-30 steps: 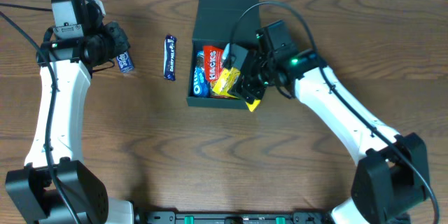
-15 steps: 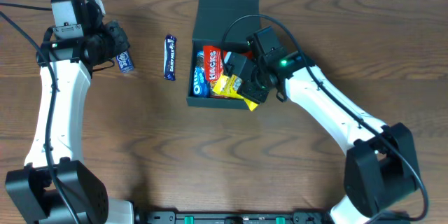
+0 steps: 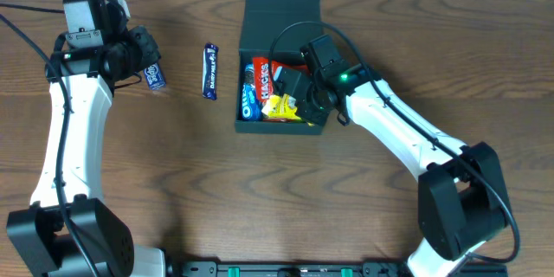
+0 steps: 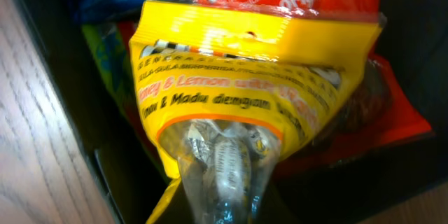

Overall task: Pack container
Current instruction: 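Carry the yellow Hacks bag left and lower it into the box, then push the yellow Hacks bag down into the box with the right gripper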

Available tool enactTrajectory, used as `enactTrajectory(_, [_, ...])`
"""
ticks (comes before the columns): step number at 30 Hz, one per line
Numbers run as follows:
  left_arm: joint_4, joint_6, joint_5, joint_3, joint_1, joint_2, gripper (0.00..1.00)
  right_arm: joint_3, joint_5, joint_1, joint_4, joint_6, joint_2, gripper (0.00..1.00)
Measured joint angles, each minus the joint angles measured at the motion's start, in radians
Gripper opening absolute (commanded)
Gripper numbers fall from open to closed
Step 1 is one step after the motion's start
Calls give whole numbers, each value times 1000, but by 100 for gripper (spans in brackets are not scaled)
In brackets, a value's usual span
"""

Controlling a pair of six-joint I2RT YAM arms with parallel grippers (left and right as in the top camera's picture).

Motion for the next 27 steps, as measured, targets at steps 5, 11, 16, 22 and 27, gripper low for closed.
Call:
enactTrajectory(5, [0,0,0,0,0,0,9,2,3,0,5,-1,0,1])
enactTrajectory(11, [0,0,0,0,0,0,10,30,-48,0,71,-2,-14,1])
enactTrajectory(16, [2,0,0,0,0,0,10,40,-242,-2,77,-23,-27,1])
enactTrajectory(22, [5,0,0,0,0,0,10,40,-315,-29,11,-83,-27,1])
enactTrajectory(27, [11,0,0,0,0,0,12,40,-331,-98,8,-108,-25,1])
